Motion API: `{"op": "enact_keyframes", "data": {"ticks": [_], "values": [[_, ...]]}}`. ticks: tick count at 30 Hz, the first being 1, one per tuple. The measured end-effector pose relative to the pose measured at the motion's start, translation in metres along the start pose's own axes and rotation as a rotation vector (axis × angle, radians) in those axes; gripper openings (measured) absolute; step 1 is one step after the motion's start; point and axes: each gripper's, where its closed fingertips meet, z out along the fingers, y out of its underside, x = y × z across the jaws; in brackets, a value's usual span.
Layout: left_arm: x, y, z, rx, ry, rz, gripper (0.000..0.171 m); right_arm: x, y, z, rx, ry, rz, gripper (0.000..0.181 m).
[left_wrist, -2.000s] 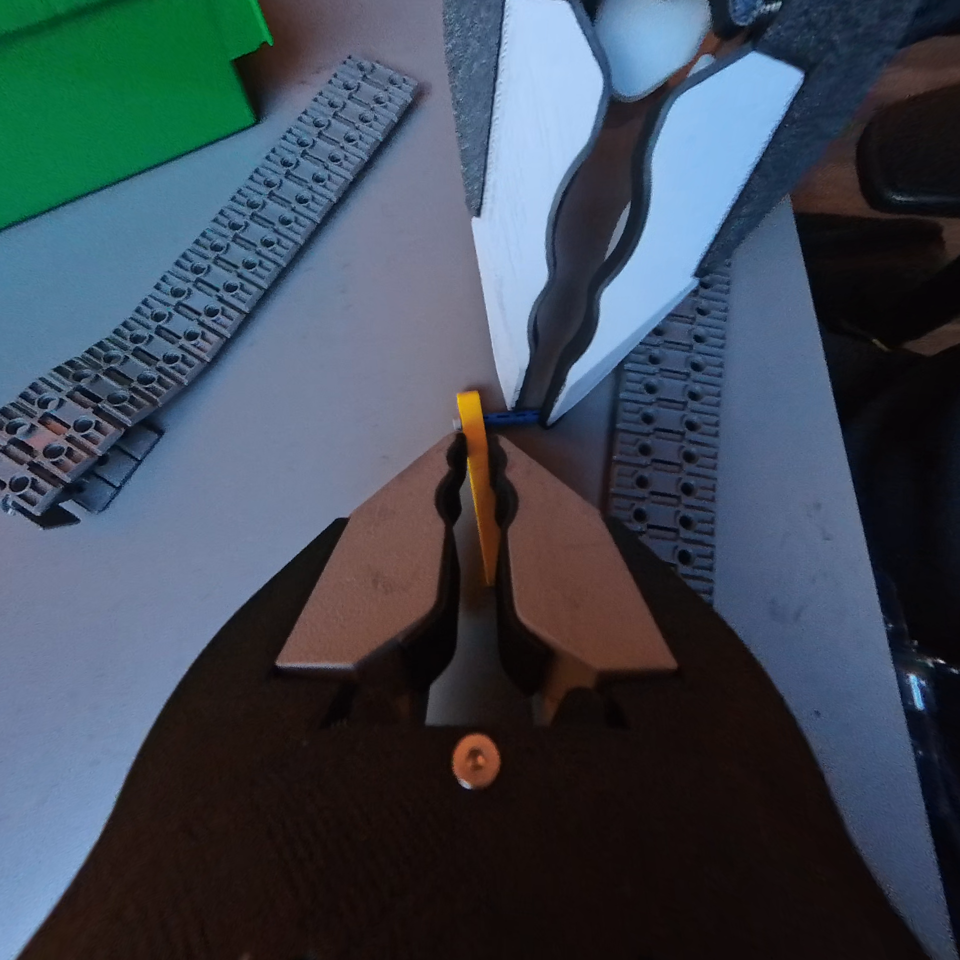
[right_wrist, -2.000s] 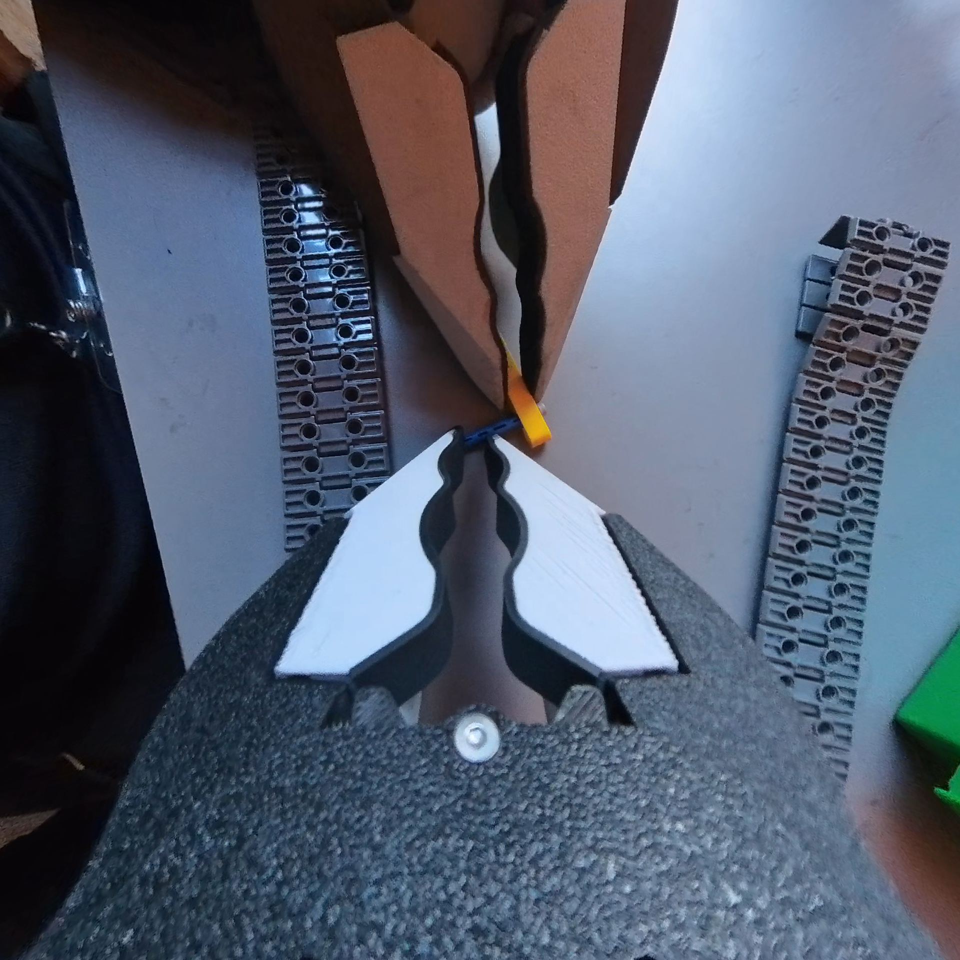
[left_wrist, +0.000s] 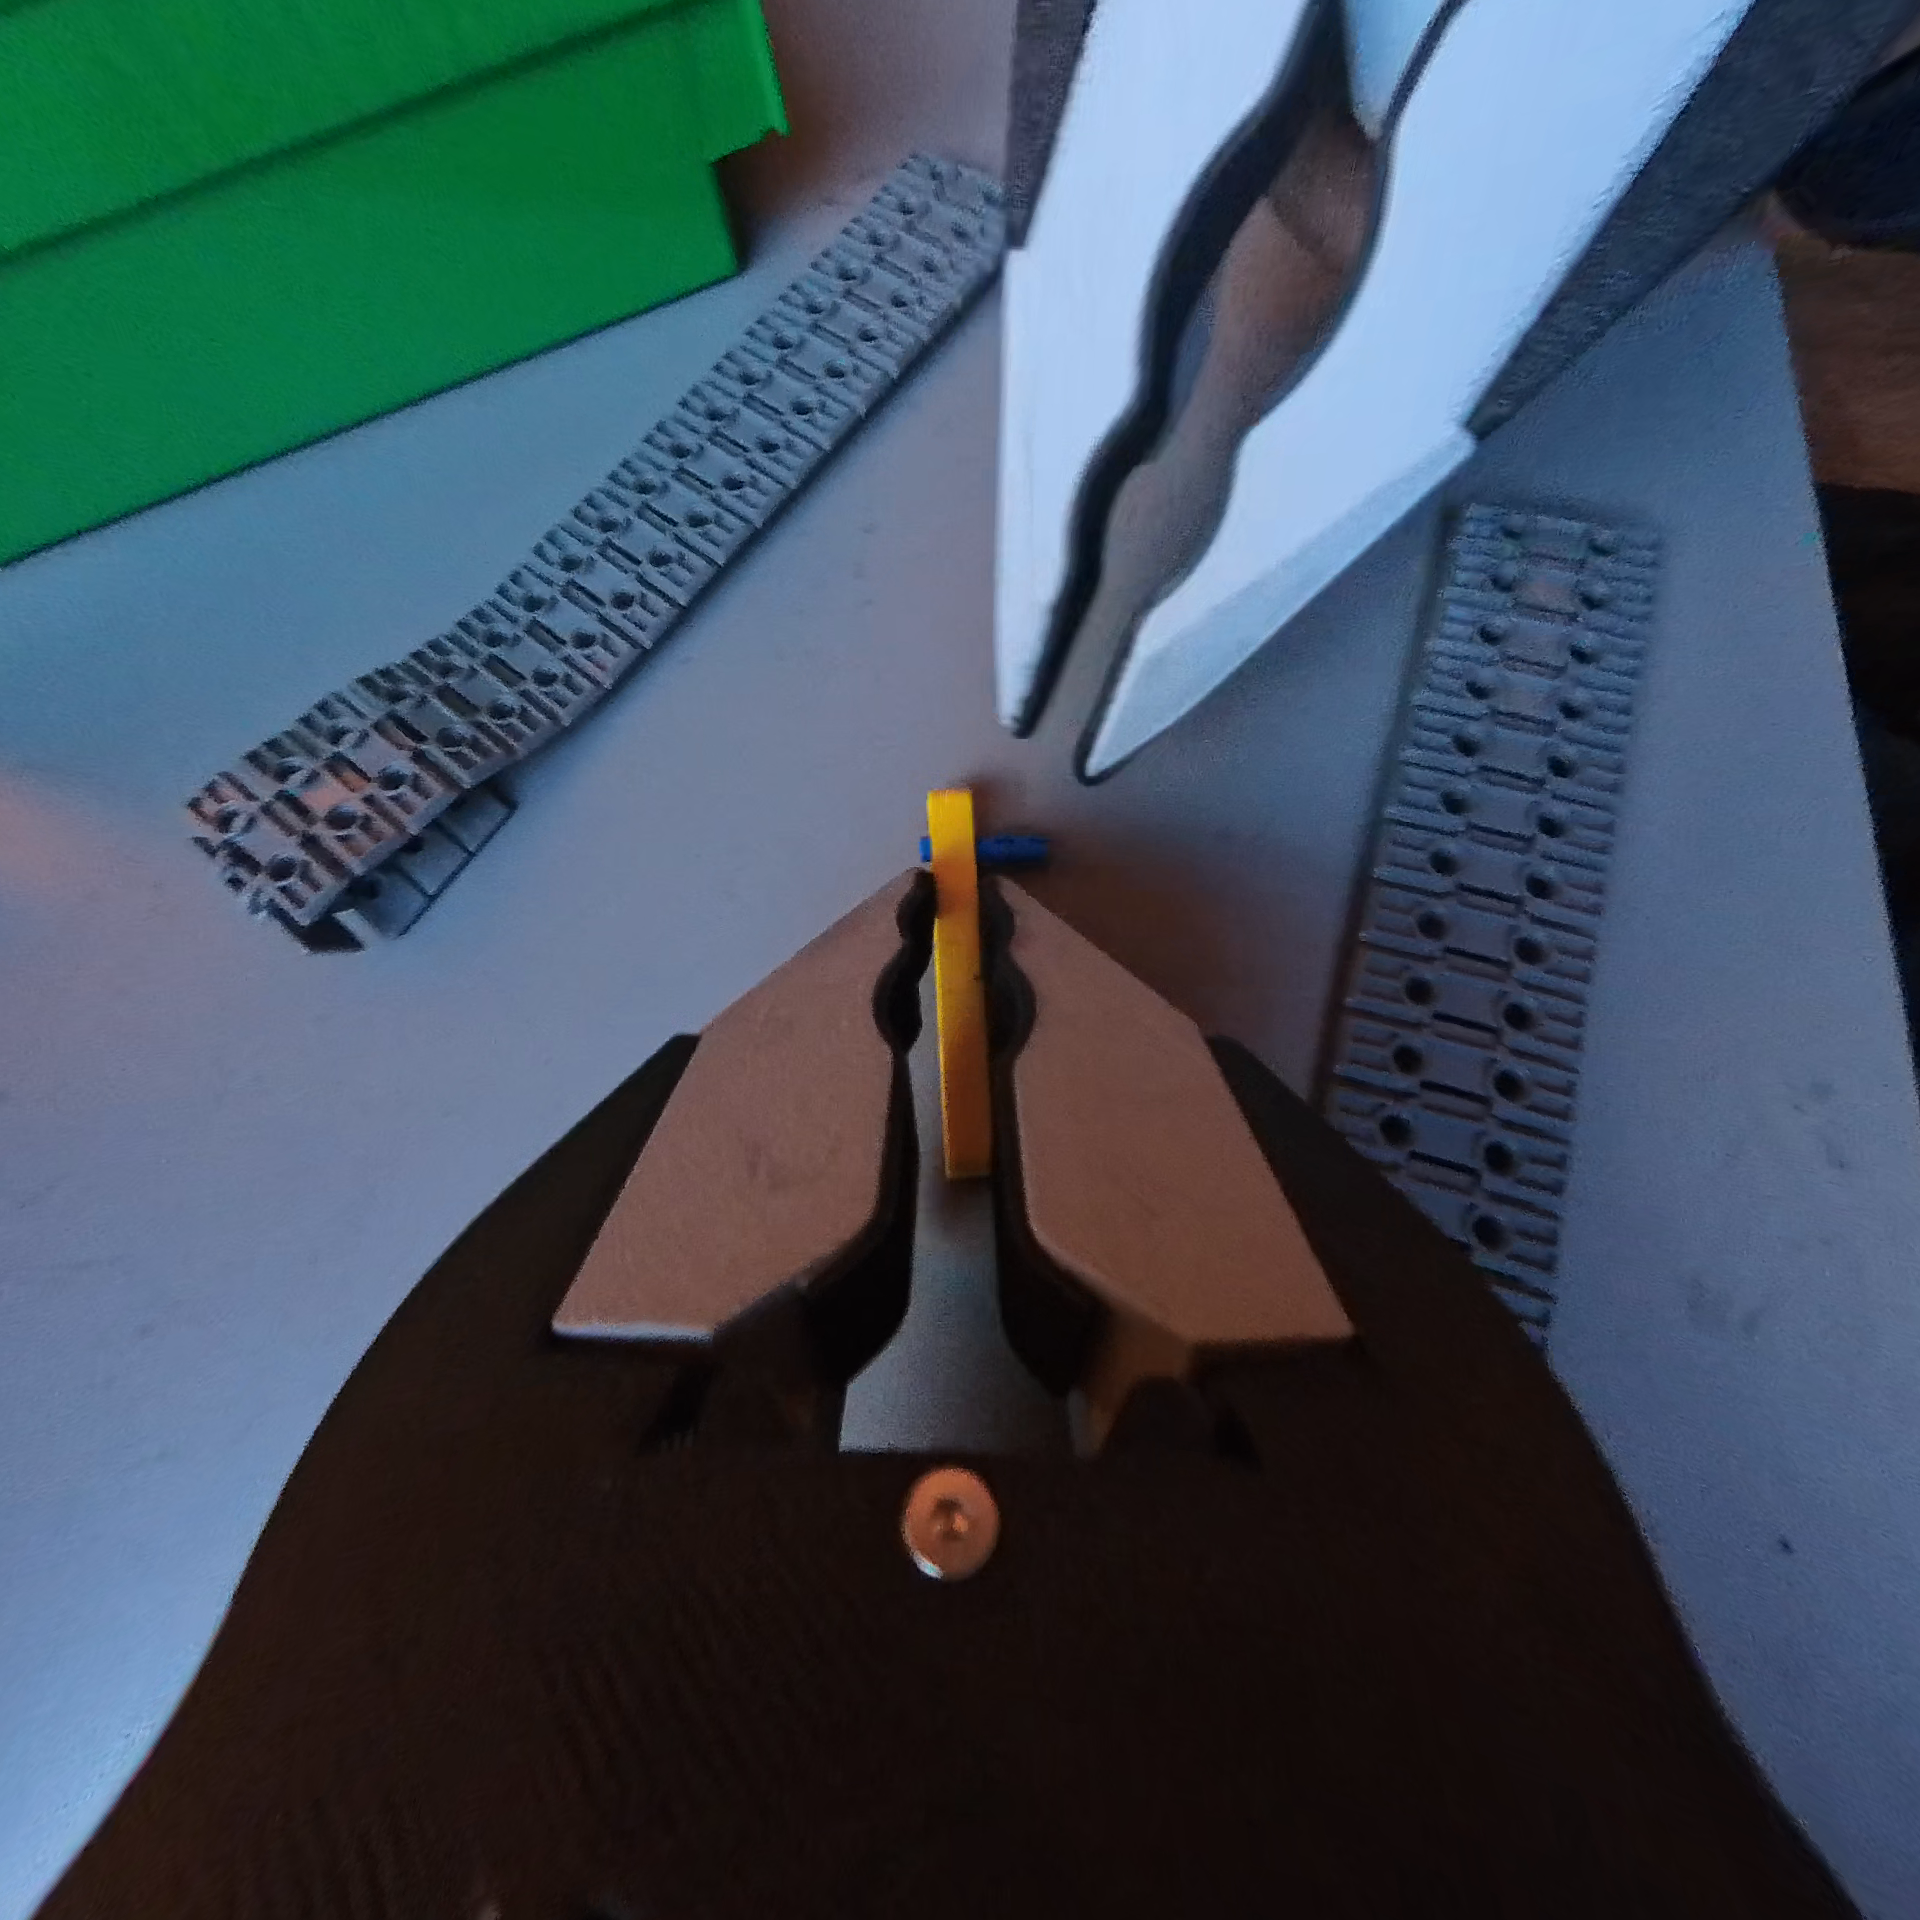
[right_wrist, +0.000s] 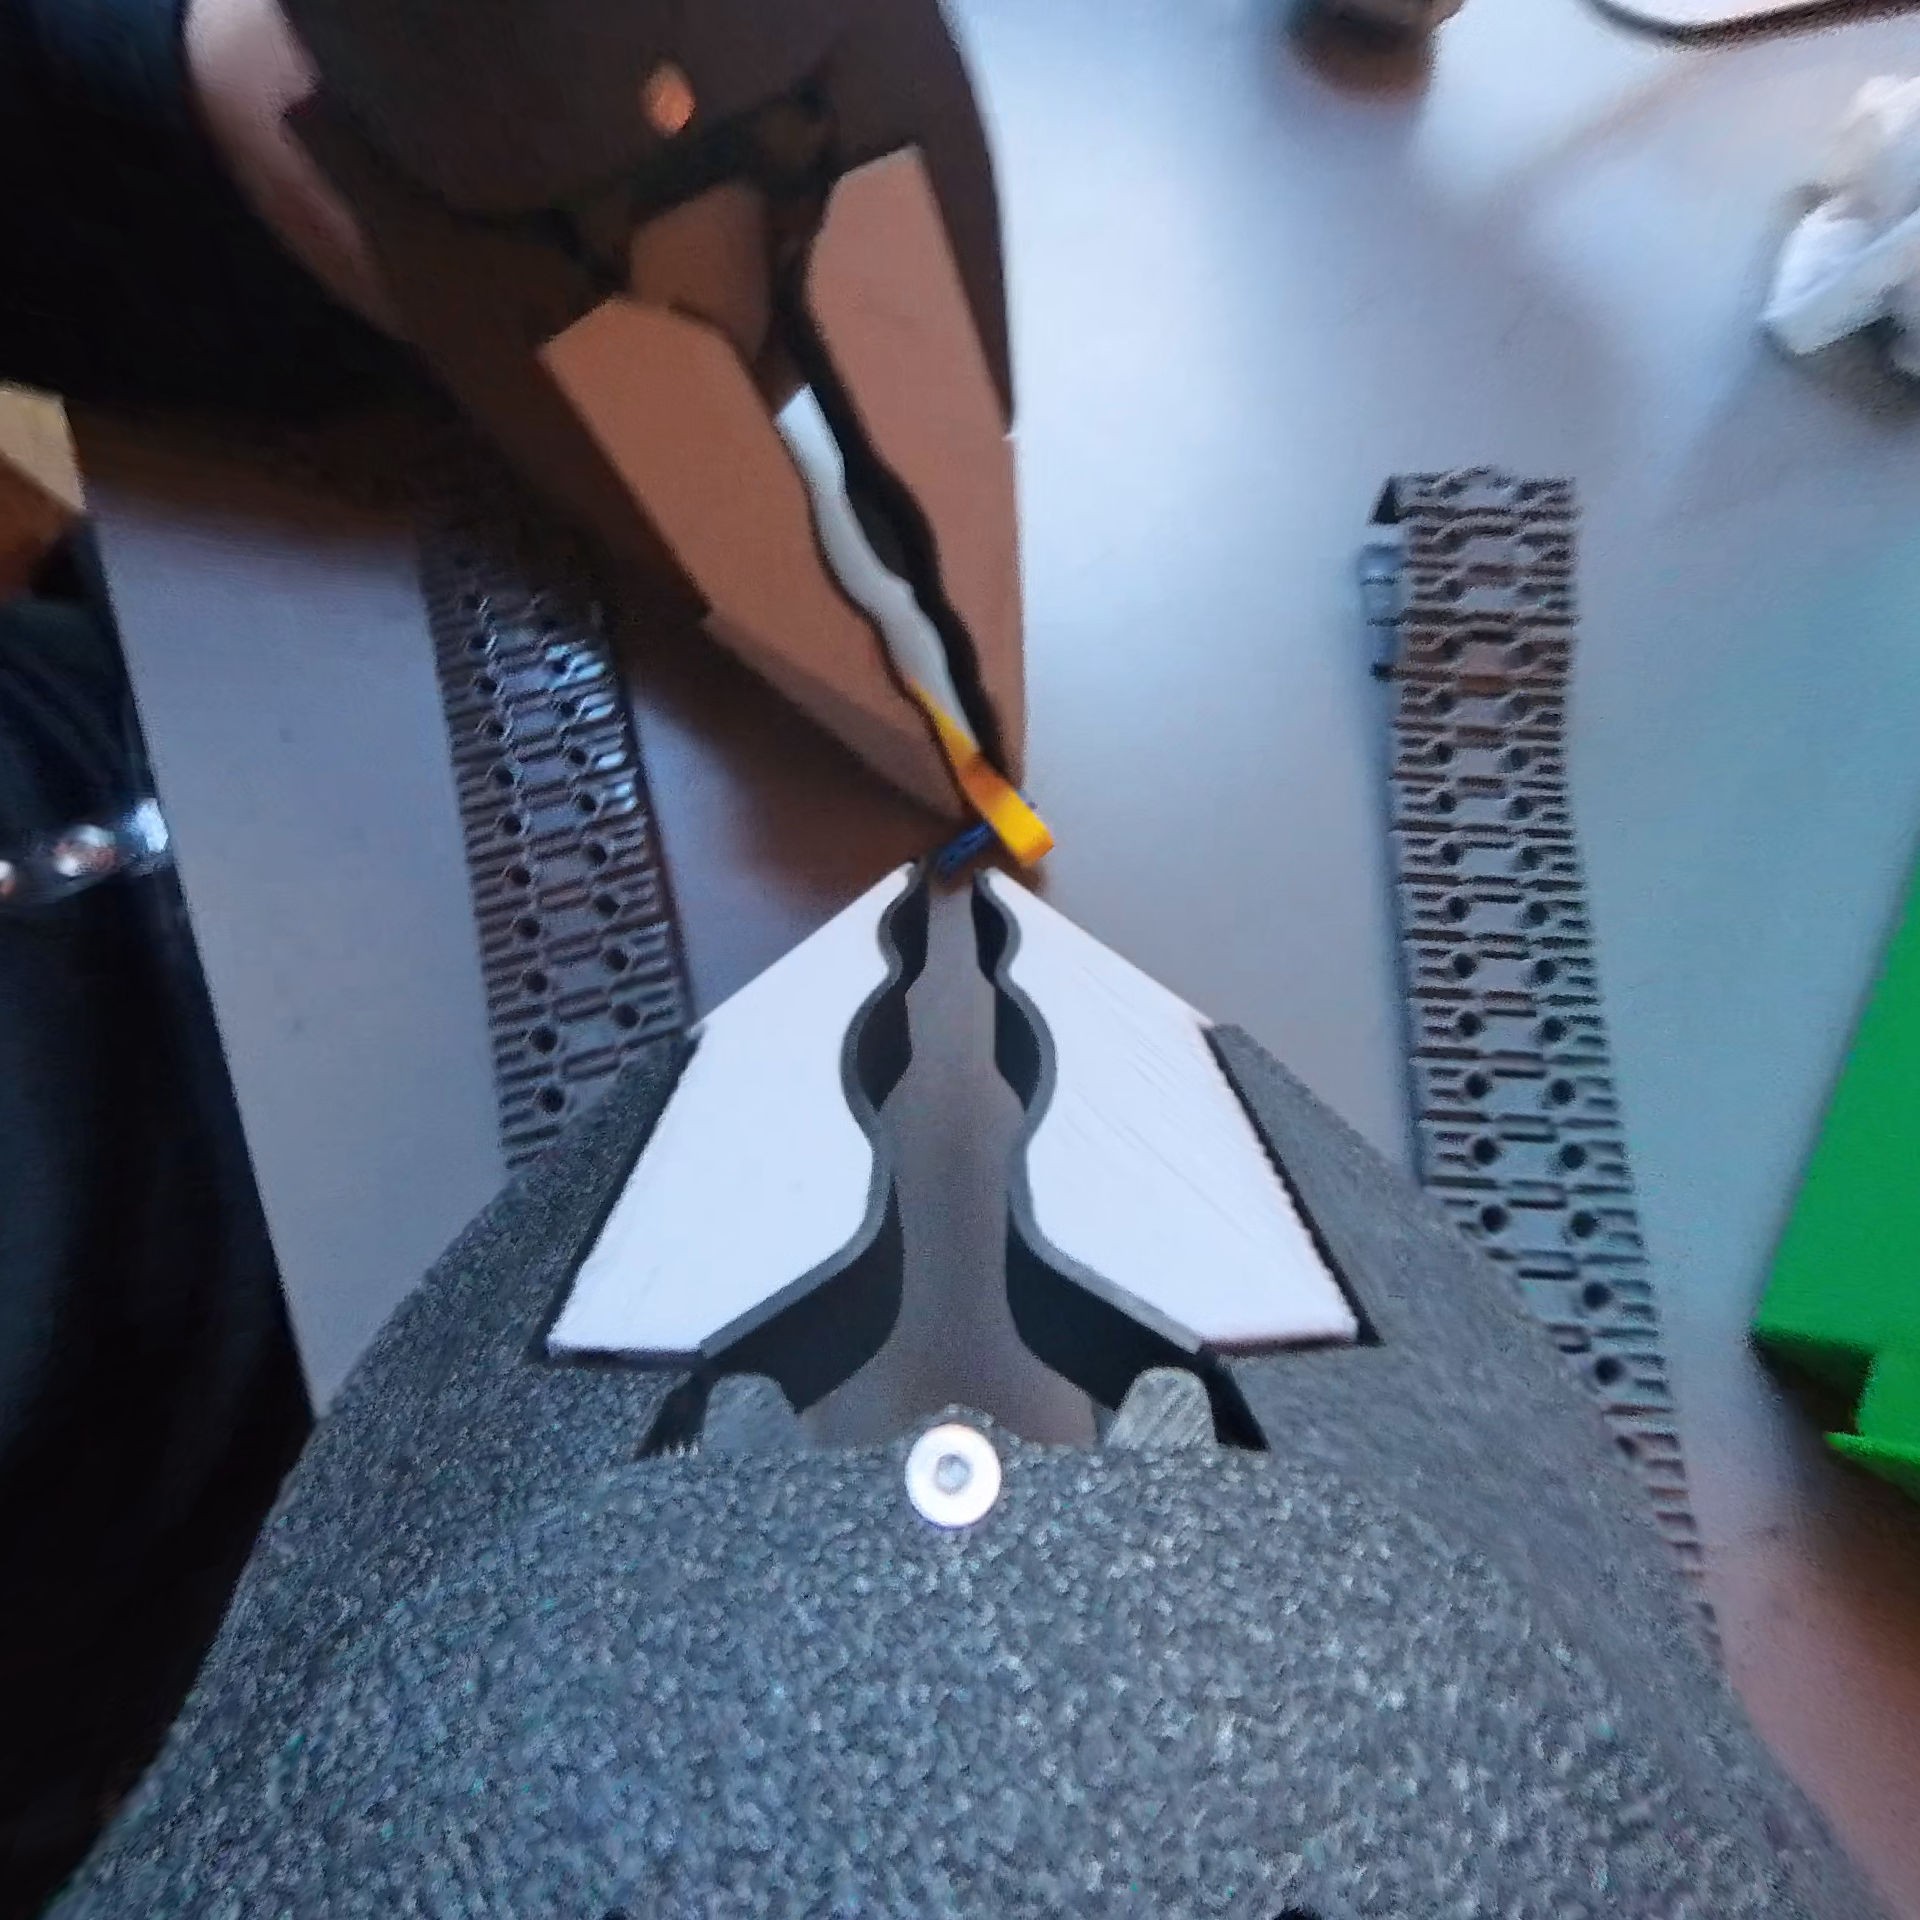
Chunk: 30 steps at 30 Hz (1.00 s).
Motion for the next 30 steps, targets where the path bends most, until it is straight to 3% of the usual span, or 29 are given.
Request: {"op": "enact_keyframes", "data": {"ticks": [4, 9, 12, 19, 30], "values": [[-0.005, -0.007, -0.007, 0.059, -0.070, 0.028, 0.007, 0.013, -0.020, 0.002, 0.112, 0.014, 0.014, 0.017], [-0.021, -0.004, -0.008, 0.041, -0.174, 0.045, 0.007, 0.024, -0.039, 0.006, 0.196, -0.043, -0.010, 0.025], [-0.026, -0.019, -0.017, 0.140, -0.199, 0.031, 0.007, 0.032, -0.051, 0.009, 0.240, -0.058, -0.055, 0.029], [-0.032, -0.032, -0.030, 0.238, -0.222, 0.011, 0.006, 0.034, -0.088, 0.012, 0.427, -0.142, -0.143, 0.023], [-0.044, -0.039, -0.034, 0.262, -0.269, -0.008, 0.006, 0.044, -0.103, 0.011, 0.490, -0.198, -0.094, 0.022]]}}
